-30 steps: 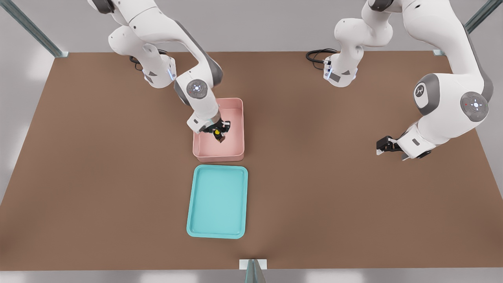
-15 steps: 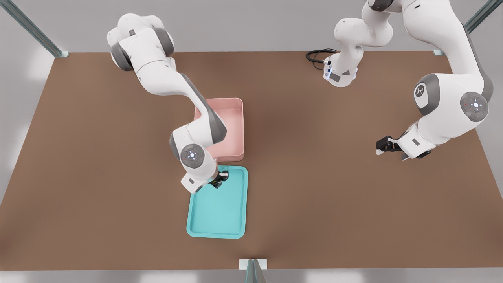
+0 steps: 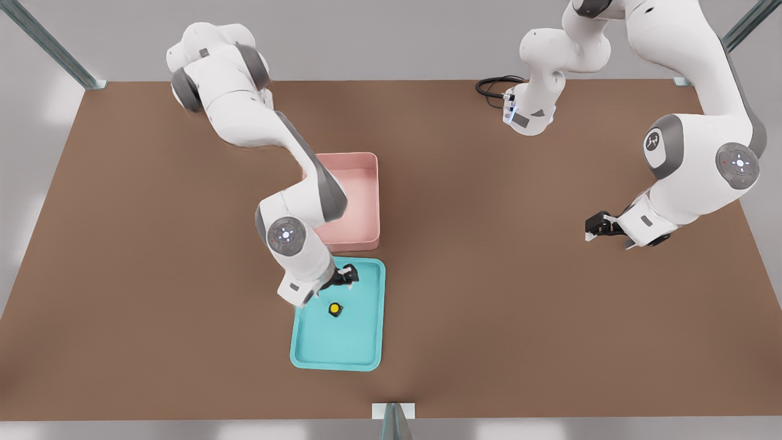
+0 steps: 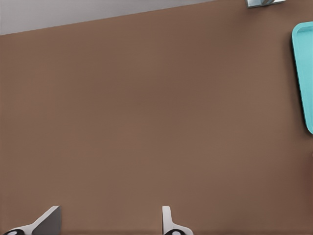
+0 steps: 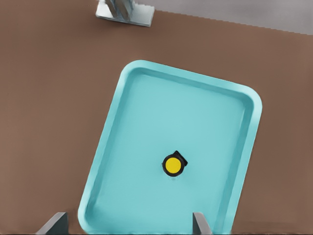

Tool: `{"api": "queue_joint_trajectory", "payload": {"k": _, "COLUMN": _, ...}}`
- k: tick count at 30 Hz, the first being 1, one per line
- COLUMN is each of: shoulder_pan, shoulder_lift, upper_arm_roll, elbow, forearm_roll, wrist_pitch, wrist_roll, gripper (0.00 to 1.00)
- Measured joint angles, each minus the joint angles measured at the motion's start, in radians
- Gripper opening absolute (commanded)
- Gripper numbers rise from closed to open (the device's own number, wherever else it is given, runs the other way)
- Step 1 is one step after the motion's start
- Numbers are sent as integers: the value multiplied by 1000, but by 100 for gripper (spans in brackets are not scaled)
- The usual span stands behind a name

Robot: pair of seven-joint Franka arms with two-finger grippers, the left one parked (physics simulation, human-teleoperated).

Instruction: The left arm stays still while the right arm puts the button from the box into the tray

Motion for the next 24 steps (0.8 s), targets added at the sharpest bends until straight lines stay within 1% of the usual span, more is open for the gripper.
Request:
{"api": "queue_joint_trajectory", "payload": {"k": 1, "shoulder_pan": -15, "shoulder_lift": -76, "upper_arm_roll": -20, "elbow": 0, "forearm_roll": 2, "wrist_pitch": -62, "wrist_roll": -3, "gripper": 100}}
{"api": "queue_joint_trajectory", "payload": {"k": 2, "shoulder_pan": -32, "shoulder_lift": -129, "upper_arm_roll": -57, "elbow": -1, "forearm_roll": -29, "wrist_pitch": -128, "wrist_roll": -6, "gripper": 100}}
{"api": "queue_joint_trajectory", "payload": {"k": 3, "shoulder_pan": -89, "shoulder_lift": -182, "upper_arm_roll": -85, "elbow": -4, "forearm_roll": -52, "wrist_pitch": -199, "wrist_roll": -10, "gripper": 100}}
{"api": "queue_joint_trajectory", "payload": {"k": 5, "shoulder_pan": -314, "shoulder_lift": -250, "upper_arm_roll": -107, "elbow": -36, "forearm_roll": -32, "wrist_pitch": -331, "wrist_roll": -26, "gripper": 100}}
{"api": "queue_joint_trajectory", "payload": {"k": 6, "shoulder_pan": -370, "shoulder_lift": -335, "upper_arm_roll": -112, "elbow": -168, "forearm_roll": -23, "wrist_pitch": -360, "wrist_roll": -37, "gripper": 100}}
{"api": "queue_joint_trajectory", "payload": {"k": 8, "shoulder_pan": -413, "shoulder_lift": -571, "upper_arm_roll": -122, "elbow": -534, "forearm_roll": -20, "wrist_pitch": -358, "wrist_roll": -58, "gripper": 100}}
{"api": "queue_joint_trajectory", "payload": {"k": 9, "shoulder_pan": -428, "shoulder_lift": -628, "upper_arm_roll": -123, "elbow": -620, "forearm_roll": -26, "wrist_pitch": -354, "wrist_roll": -68, "gripper": 100}}
{"api": "queue_joint_trajectory", "payload": {"k": 10, "shoulder_pan": -450, "shoulder_lift": -653, "upper_arm_roll": -113, "elbow": -663, "forearm_roll": -32, "wrist_pitch": -350, "wrist_roll": -77, "gripper": 100}}
{"api": "queue_joint_trajectory", "payload": {"k": 11, "shoulder_pan": -465, "shoulder_lift": -655, "upper_arm_roll": -103, "elbow": -678, "forearm_roll": -36, "wrist_pitch": -347, "wrist_roll": -86, "gripper": 100}}
{"api": "queue_joint_trajectory", "payload": {"k": 13, "shoulder_pan": -462, "shoulder_lift": -613, "upper_arm_roll": -97, "elbow": -643, "forearm_roll": -40, "wrist_pitch": -343, "wrist_roll": -100, "gripper": 100}}
{"api": "queue_joint_trajectory", "payload": {"k": 15, "shoulder_pan": -390, "shoulder_lift": -563, "upper_arm_roll": -90, "elbow": -599, "forearm_roll": -42, "wrist_pitch": -343, "wrist_roll": -108, "gripper": 100}}
{"api": "queue_joint_trajectory", "payload": {"k": 17, "shoulder_pan": -301, "shoulder_lift": -544, "upper_arm_roll": -86, "elbow": -585, "forearm_roll": -42, "wrist_pitch": -343, "wrist_roll": -114, "gripper": 100}}
{"api": "queue_joint_trajectory", "payload": {"k": 18, "shoulder_pan": -284, "shoulder_lift": -537, "upper_arm_roll": -85, "elbow": -583, "forearm_roll": -42, "wrist_pitch": -343, "wrist_roll": -116, "gripper": 100}}
{"api": "queue_joint_trajectory", "payload": {"k": 20, "shoulder_pan": -288, "shoulder_lift": -529, "upper_arm_roll": -90, "elbow": -581, "forearm_roll": -40, "wrist_pitch": -344, "wrist_roll": -122, "gripper": 100}}
{"api": "queue_joint_trajectory", "payload": {"k": 24, "shoulder_pan": -351, "shoulder_lift": -510, "upper_arm_roll": -101, "elbow": -582, "forearm_roll": -38, "wrist_pitch": -347, "wrist_roll": -134, "gripper": 100}}
